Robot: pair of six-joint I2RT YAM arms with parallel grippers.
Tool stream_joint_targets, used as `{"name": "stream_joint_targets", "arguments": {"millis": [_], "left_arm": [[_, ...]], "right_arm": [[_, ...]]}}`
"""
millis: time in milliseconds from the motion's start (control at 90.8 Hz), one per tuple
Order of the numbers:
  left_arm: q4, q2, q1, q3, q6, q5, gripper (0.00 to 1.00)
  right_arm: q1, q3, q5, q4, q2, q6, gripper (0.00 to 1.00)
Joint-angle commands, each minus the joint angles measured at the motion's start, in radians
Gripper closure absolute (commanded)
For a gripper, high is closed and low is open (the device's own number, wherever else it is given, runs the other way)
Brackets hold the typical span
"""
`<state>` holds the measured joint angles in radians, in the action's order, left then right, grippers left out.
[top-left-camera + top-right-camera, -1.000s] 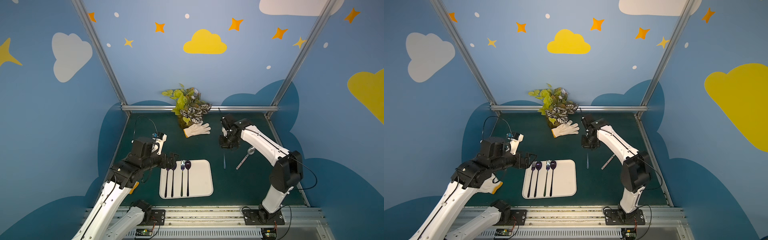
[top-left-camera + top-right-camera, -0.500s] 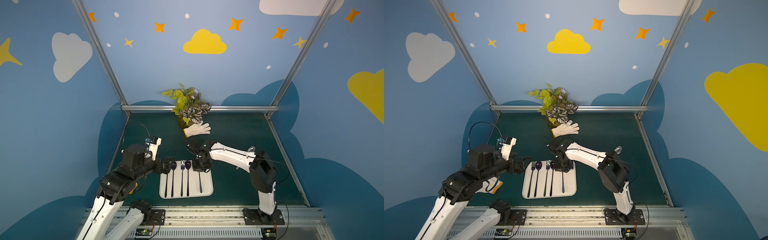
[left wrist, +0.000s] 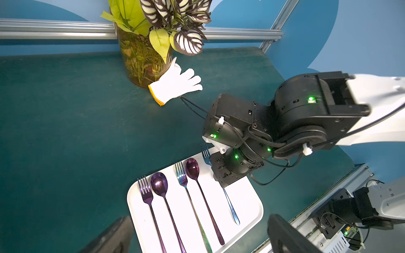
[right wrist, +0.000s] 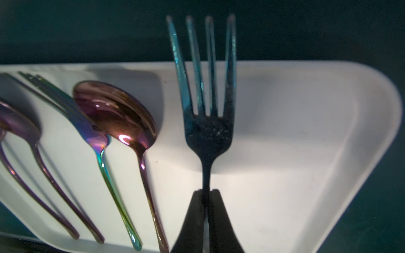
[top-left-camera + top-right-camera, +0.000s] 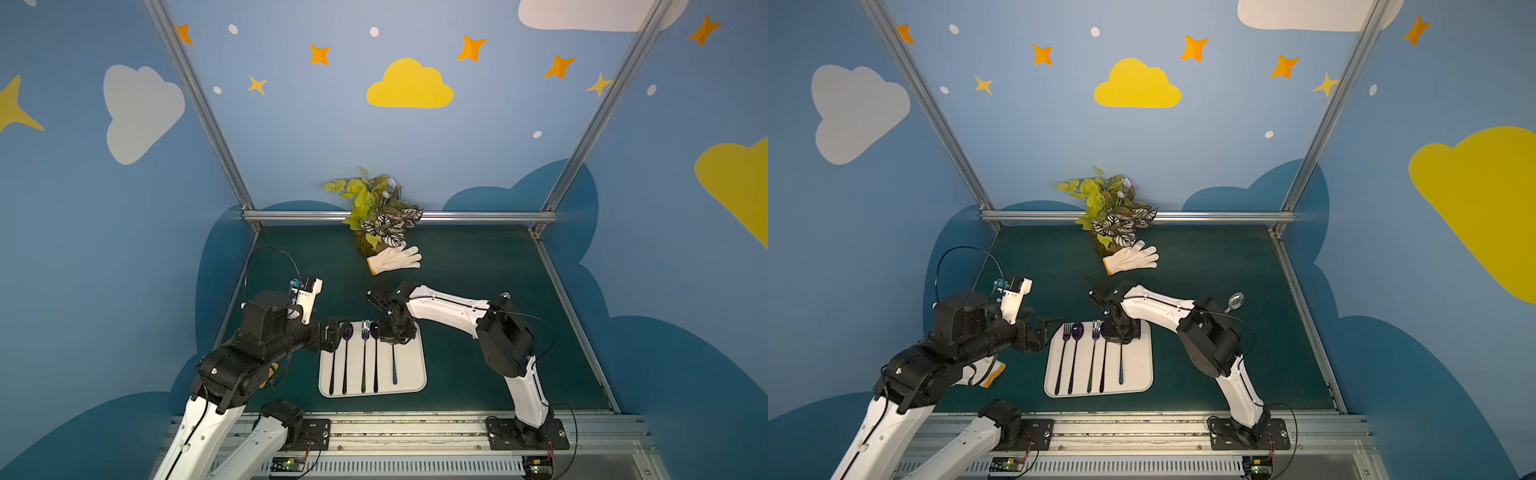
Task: Set the spoon and fork side by side
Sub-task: Place the fork on the tray.
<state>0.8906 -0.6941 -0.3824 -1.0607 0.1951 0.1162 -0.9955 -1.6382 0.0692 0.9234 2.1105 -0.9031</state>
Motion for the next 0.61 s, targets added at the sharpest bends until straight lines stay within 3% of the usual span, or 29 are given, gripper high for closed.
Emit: {"name": "stream_joint_targets", "arguments": {"millis": [0, 595], "left_arm": [[0.014, 0.003, -0.003, 0.008, -0.02, 0.003, 0.0], [0.013, -0.005, -0.002, 0.017, -0.023, -0.003, 0.0]], "right_arm": [[0.0, 0.006, -0.003, 0.002, 0.01, -0.018, 1.0], [0.003, 0.047, 0.003, -0.023, 0.019, -0.031, 1.0]]}}
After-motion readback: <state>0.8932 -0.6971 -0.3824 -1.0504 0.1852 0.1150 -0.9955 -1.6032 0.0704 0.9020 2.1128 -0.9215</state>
